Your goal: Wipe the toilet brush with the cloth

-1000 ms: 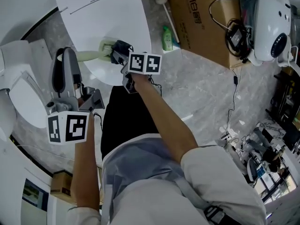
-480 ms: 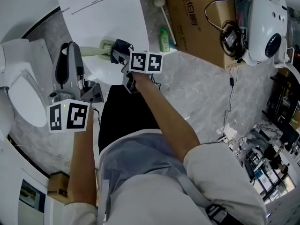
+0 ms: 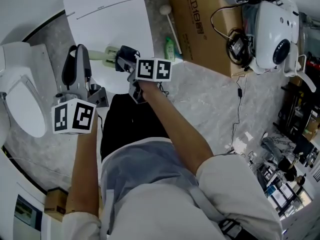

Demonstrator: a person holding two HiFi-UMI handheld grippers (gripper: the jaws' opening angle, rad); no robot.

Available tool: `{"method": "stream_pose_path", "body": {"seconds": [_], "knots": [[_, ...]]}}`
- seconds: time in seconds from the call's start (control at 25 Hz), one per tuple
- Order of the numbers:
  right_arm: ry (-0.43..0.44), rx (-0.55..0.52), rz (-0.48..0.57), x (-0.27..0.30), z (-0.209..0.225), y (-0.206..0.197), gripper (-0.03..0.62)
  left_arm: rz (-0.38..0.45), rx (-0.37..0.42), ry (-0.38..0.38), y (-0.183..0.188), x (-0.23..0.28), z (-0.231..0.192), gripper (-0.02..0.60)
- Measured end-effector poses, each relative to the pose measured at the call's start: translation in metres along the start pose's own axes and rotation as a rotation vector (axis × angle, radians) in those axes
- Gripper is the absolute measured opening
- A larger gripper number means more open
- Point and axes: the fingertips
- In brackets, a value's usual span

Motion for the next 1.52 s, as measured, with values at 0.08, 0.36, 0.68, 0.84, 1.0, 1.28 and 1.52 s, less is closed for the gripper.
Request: {"method": "stream_pose_path", "body": {"seconds": [0.08,0.36,0.68,0.84,1.0,1.28,1.52], "knots": [[0.001,-0.003,0.002,-0.003,-0.002,0.002,0.103,0.005,-0.002,-0.002,0.000,0.001,0.000,0.000],[0.004,-0.033,-0.005,-0.016,-0.016,0.004,0.103,0.018,-0.012,-0.011,0.001,0.001,-0.001,0.000],[0.023,-0.090,-0.030,-0.030,-0.030,0.008,0.103,0.027,-0.030,-0.007,0.001,0.001,0.000,0.000],[0.033,-0.124,-0.037,-0.036,-0.038,0.011,0.103,0.031,-0.040,-0.010,0.001,0.001,0.000,0.000],[0.047,-0.148,-0.043,-0.040,-0.044,0.012,0.104,0.032,-0.036,-0.011,-0.001,0.002,-0.001,0.000],[0.051,-0.184,-0.049,-0.051,-0.051,0.015,0.106,0.028,-0.029,-0.021,-0.002,0.004,0.002,0.000],[0.057,-0.204,-0.058,-0.057,-0.060,0.014,0.109,0.028,-0.029,-0.023,-0.001,0.004,0.002,0.000]]}}
Point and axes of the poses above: the fingertips, and each gripper's own axes: x forward along the fingers, z to its right, y out of its top, and after that the axes turned 11 degrees about -y, right-handed
